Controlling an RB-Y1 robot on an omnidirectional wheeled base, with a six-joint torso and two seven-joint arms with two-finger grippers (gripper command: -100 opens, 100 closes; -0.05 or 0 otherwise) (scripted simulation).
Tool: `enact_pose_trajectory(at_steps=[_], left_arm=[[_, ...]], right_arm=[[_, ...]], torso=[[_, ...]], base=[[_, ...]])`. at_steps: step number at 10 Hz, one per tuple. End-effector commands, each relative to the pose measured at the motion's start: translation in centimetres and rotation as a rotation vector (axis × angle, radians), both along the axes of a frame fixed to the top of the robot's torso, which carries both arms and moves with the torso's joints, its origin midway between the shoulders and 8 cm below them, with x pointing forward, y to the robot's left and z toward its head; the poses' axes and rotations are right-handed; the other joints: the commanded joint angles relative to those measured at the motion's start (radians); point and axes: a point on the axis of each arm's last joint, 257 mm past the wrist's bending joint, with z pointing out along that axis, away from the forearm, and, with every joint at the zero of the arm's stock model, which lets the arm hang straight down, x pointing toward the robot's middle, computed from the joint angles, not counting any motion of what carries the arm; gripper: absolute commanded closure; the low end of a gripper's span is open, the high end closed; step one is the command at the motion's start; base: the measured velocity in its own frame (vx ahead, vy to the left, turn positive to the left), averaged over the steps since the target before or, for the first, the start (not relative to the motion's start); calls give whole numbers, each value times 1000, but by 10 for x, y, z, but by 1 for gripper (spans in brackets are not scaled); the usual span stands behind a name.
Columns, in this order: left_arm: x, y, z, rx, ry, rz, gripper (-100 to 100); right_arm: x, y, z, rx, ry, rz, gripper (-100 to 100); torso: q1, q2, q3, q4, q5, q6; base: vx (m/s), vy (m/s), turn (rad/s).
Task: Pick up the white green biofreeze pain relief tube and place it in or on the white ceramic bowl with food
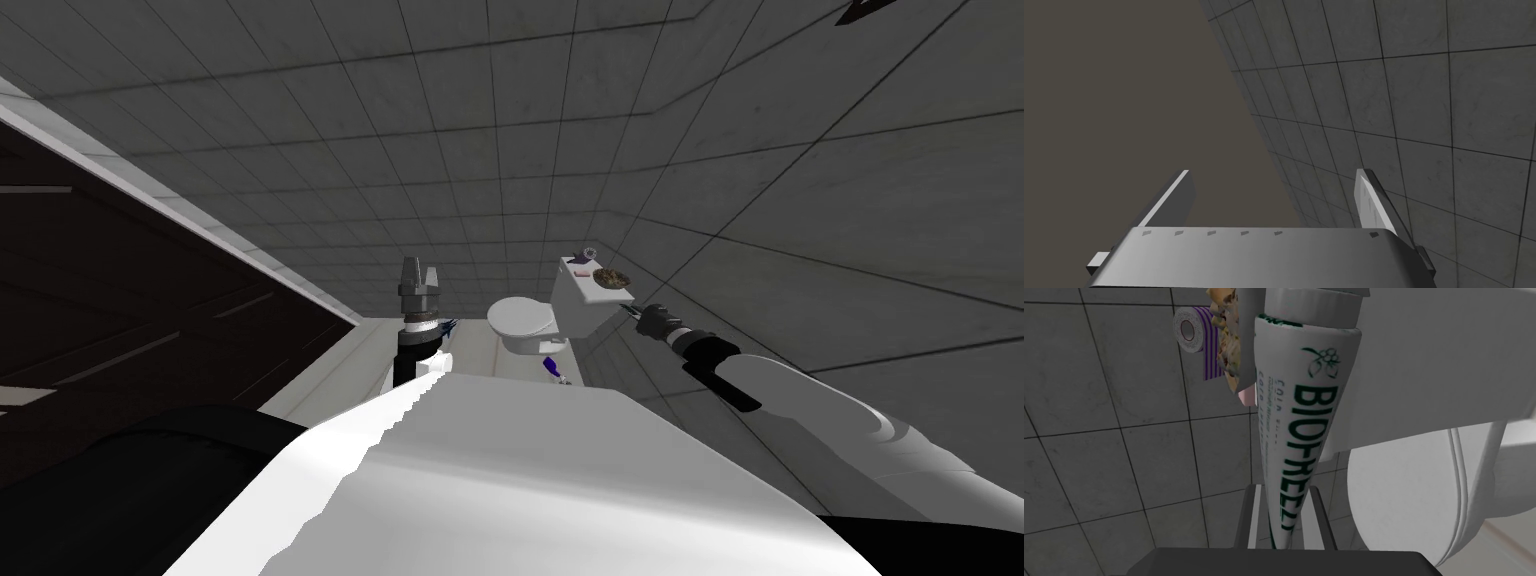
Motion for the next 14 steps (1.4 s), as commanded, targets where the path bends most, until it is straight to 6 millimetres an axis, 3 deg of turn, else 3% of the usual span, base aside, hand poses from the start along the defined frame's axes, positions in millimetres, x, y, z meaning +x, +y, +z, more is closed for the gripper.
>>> enact_pose_trajectory(at_steps=[1,6,9,11,12,14], left_arm=[[0,0,0,0,0,0,0],[0,0,0,0,0,0,0],[0,0,0,0,0,0,0],[0,0,0,0,0,0,0],[0,0,0,0,0,0,0],[0,0,0,0,0,0,0]], right_arm=[[3,-6,7,12,-13,-21,100],[18,-28,46,-35,-55,-43,100],[33,-42,87,-94,-92,-36,100],[33,-42,87,-94,-92,-36,100],[37,-47,100,-115,-97,-31,100],[40,-51,107,-142,-82,-19,100]], torso=[[0,0,0,0,0,0],[-1,-11,-5,-1,1,-2],[-2,-18,-9,-2,1,-3],[-2,-20,-11,-2,1,-4],[-3,-19,-10,-2,1,-4],[-10,-32,-15,1,5,-6]], base=[[-139,59,-143],[-21,33,-97],[113,-16,-34],[79,-9,10],[81,6,3],[206,-14,33]])
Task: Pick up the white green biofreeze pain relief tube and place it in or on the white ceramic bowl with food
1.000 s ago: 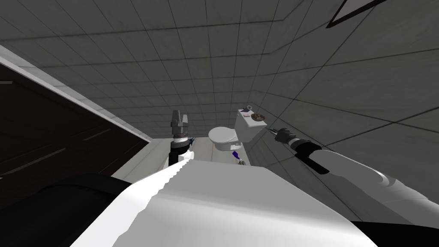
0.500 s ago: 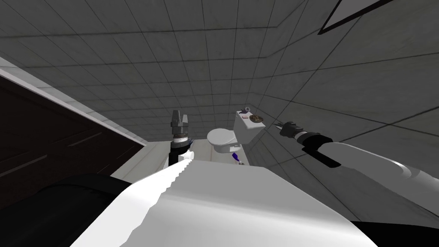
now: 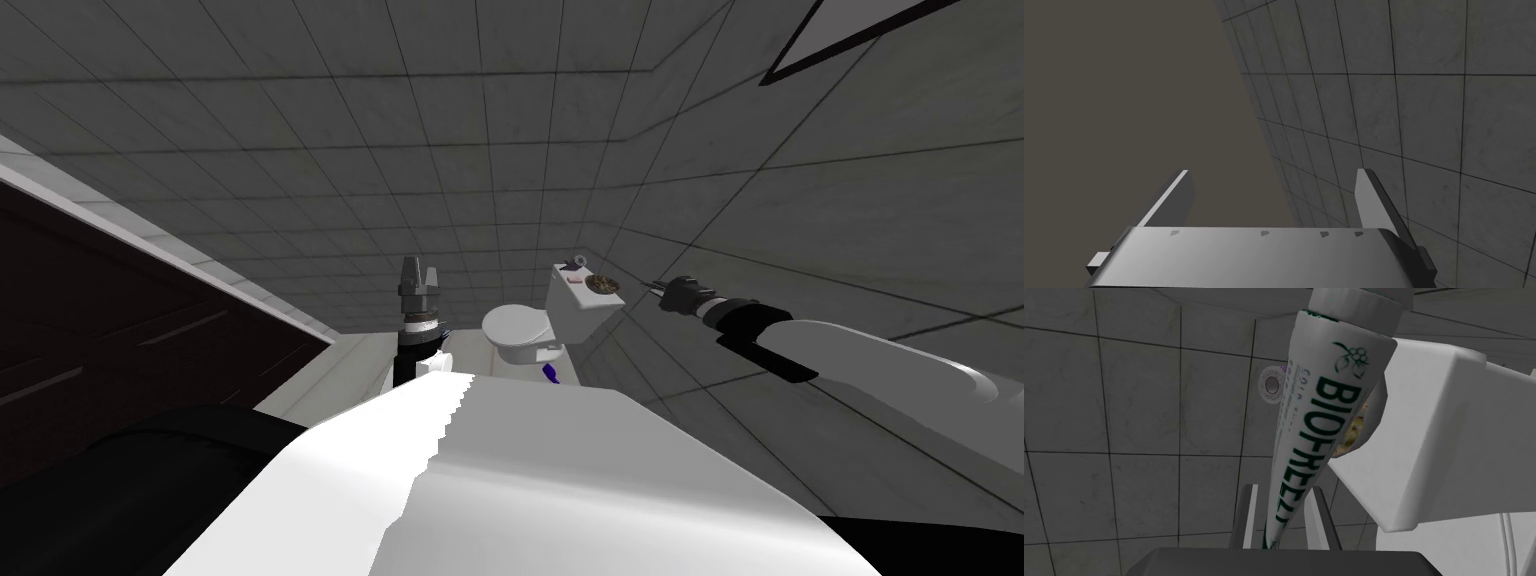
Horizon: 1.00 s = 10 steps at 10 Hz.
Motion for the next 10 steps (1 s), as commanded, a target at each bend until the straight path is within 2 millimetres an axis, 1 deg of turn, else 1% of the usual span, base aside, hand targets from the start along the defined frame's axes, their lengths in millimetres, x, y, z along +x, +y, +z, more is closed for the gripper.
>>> enact_pose_trajectory(at_steps=[1,3,6,7,8,9,10], left_arm=[[0,0,0,0,0,0,0],[0,0,0,0,0,0,0],[0,0,0,0,0,0,0],[0,0,0,0,0,0,0],[0,0,0,0,0,0,0],[0,0,0,0,0,0,0],[0,0,0,0,0,0,0]], right_arm=[[2,-6,10,-23,-5,0,100],[1,-5,6,-47,32,21,100],[-4,1,-6,-75,86,59,100],[-7,6,-15,-86,114,78,100],[-14,11,-28,-94,151,101,100],[-16,12,-33,-94,162,105,100],[-15,10,-26,-88,149,97,100]], torso=[[0,0,0,0,0,0],[-10,-9,-4,0,-1,-1],[-16,-15,-8,-2,-2,-3],[-17,-15,-9,-2,-3,-3],[-17,-16,-9,-2,-2,-3],[-16,-15,-9,-2,-2,-4],[-17,-13,-8,-2,-2,-3]], base=[[171,-42,39],[192,-23,59],[183,-36,63],[147,2,62],[140,-3,69],[97,-15,31],[36,-7,5]])
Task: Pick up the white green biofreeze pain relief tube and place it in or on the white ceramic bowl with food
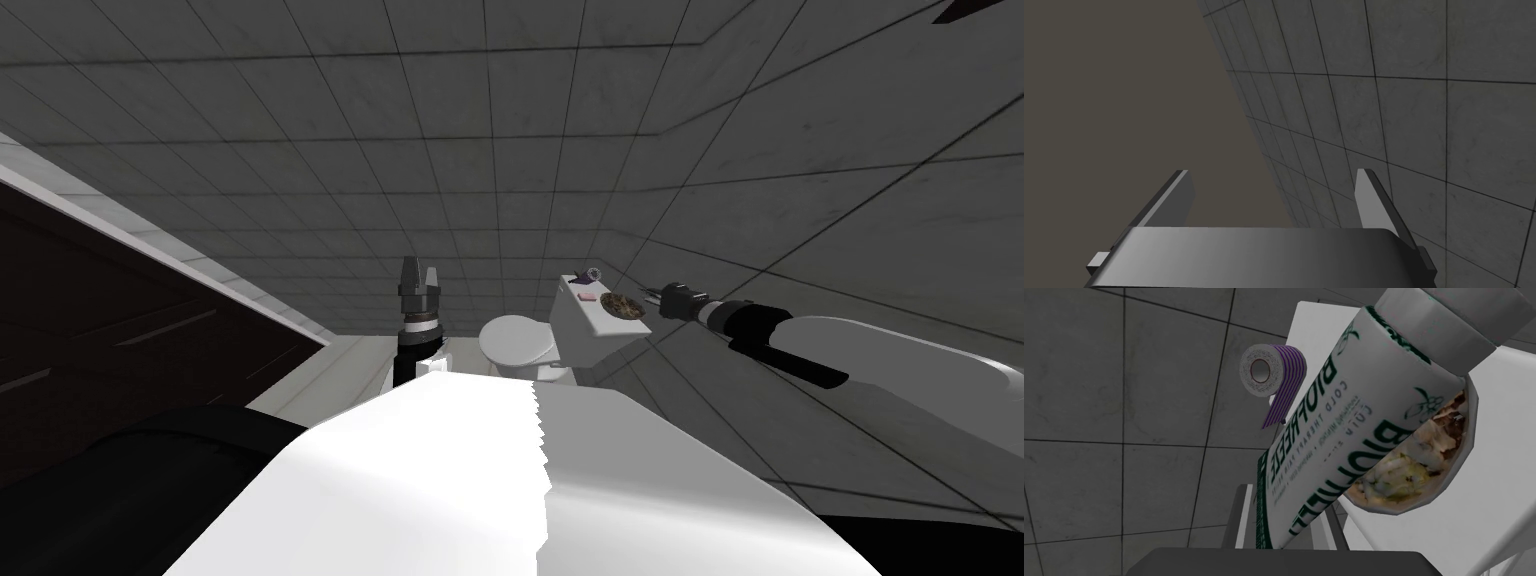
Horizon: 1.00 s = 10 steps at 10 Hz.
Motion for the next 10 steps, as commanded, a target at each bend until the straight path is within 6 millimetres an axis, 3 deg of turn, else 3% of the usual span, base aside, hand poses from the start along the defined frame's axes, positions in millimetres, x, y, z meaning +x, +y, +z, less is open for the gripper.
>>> enact_pose_trajectory(at_steps=[1,5,6,7,10], left_arm=[[0,0,0,0,0,0,0],[0,0,0,0,0,0,0],[0,0,0,0,0,0,0],[0,0,0,0,0,0,0],[0,0,0,0,0,0,0]], right_arm=[[0,0,0,0,0,0,-100],[0,0,0,0,0,0,-100],[0,0,0,0,0,0,0],[4,6,10,-3,-6,9,-100],[8,13,19,-7,-12,19,-100]], torso=[[0,0,0,0,0,0],[1,5,3,1,0,0],[1,5,3,1,0,0],[1,5,3,1,0,0],[1,5,3,2,1,1]], base=[[9,-1,1],[0,0,0],[0,0,0],[-2,-6,-103],[-3,-5,-68]])
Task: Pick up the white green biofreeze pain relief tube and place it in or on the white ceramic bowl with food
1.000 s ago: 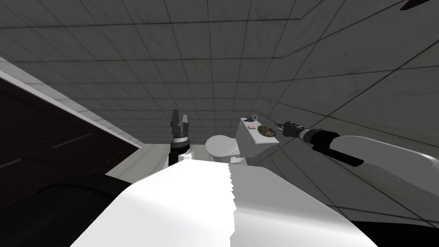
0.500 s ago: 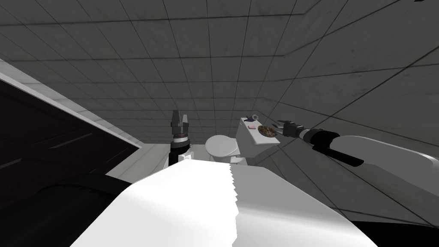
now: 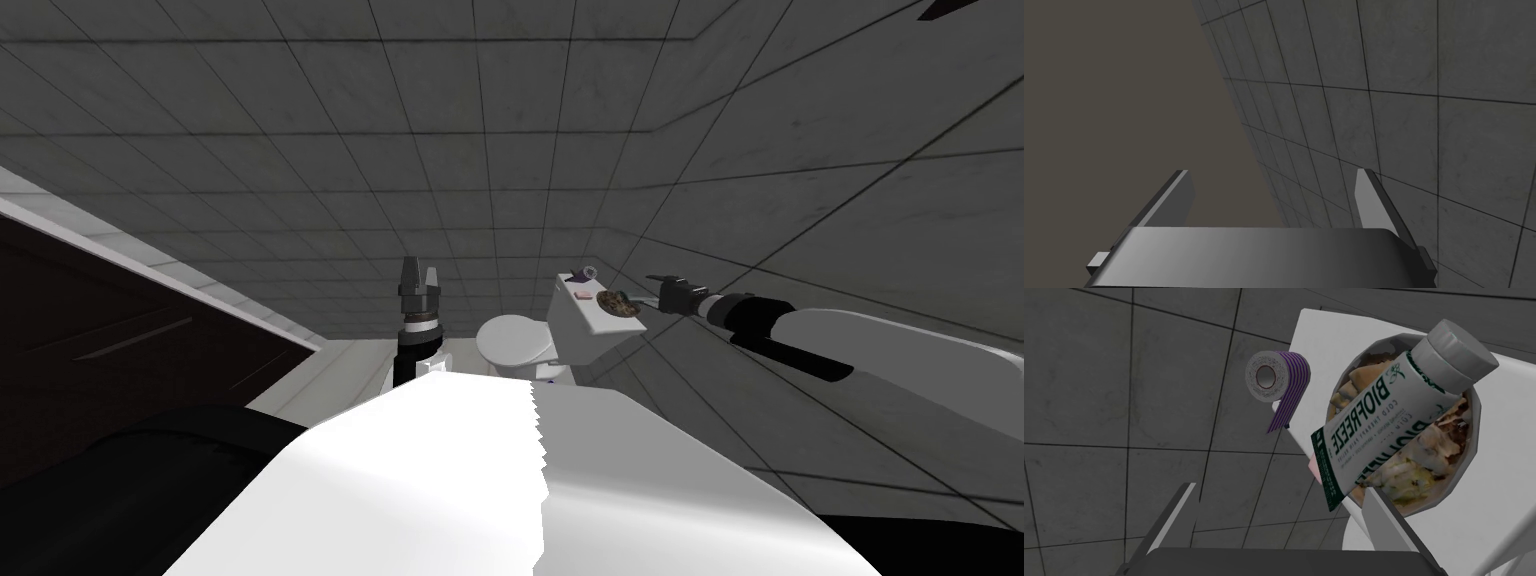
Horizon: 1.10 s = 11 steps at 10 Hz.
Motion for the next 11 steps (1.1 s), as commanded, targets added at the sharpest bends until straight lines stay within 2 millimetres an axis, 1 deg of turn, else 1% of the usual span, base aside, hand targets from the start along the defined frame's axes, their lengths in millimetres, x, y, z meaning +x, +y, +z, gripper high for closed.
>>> enact_pose_trajectory(at_steps=[1,2,3,4,5,6,7,8,9,11], left_arm=[[0,0,0,0,0,0,0],[0,0,0,0,0,0,0],[0,0,0,0,0,0,0],[0,0,0,0,0,0,0],[0,0,0,0,0,0,0],[0,0,0,0,0,0,0],[0,0,0,0,0,0,0],[0,0,0,0,0,0,0],[0,0,0,0,0,0,0],[0,0,0,0,0,0,0]], right_arm=[[5,9,10,-3,-6,13,-100],[9,18,18,-20,-13,32,-100],[9,18,18,-3,-11,25,-100],[12,27,27,-7,-16,39,-100],[12,27,27,-5,-15,38,-100],[15,36,34,-7,-20,53,-100],[15,36,34,-6,-19,52,-100],[18,46,42,-15,-25,72,-100],[18,46,42,-6,-23,68,-100],[23,68,55,-8,-29,103,-100]], torso=[[0,0,0,0,0,0],[0,0,0,0,0,0],[0,0,0,0,0,0],[0,0,0,0,0,0],[0,0,0,0,0,0],[0,0,0,0,0,0],[0,0,0,0,0,0],[0,0,0,0,0,0],[0,0,0,0,0,0],[0,0,0,0,0,0]], base=[[-4,-7,-92],[-5,-11,-157],[-3,-6,-44],[-2,-6,-80],[-2,-5,-51],[-2,-9,-109],[-2,-5,-45],[-3,-8,-107],[-2,-4,-40],[-3,-9,-135]])
